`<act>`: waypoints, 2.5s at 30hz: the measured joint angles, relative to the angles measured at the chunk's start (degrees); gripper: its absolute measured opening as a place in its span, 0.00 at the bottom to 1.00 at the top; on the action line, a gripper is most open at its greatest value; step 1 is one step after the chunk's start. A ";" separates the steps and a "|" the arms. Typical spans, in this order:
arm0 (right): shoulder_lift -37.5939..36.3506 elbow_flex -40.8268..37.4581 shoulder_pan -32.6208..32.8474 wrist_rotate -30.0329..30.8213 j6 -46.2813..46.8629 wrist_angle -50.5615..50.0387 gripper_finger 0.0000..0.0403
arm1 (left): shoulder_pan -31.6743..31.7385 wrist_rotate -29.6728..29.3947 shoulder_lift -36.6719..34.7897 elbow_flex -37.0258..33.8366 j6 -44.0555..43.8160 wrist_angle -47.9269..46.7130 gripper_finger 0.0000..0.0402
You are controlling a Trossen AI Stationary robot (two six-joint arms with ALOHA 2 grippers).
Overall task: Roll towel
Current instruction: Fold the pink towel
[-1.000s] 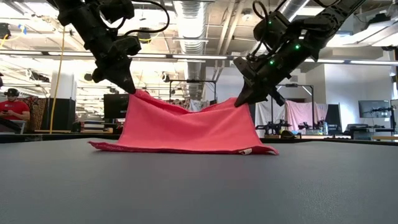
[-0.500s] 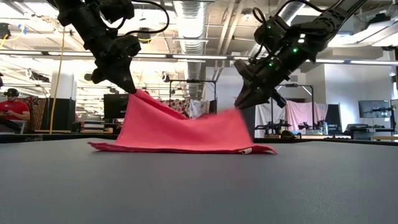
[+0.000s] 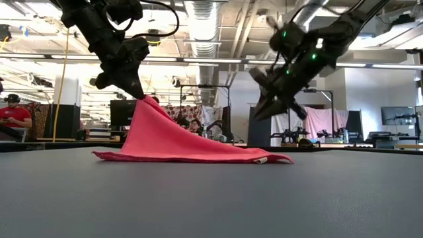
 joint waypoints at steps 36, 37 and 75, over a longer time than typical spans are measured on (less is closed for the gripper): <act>22.51 7.24 -9.71 -20.27 10.71 17.83 0.29 | 0.00 2.32 0.00 0.00 -1.17 0.07 0.00; 23.07 8.08 -9.62 -20.50 10.75 17.77 0.31 | 0.00 2.60 0.00 0.00 -1.22 0.05 0.00; 23.90 10.75 -11.12 -21.67 10.85 18.42 0.56 | -0.02 3.12 0.00 0.00 -1.70 -1.27 0.00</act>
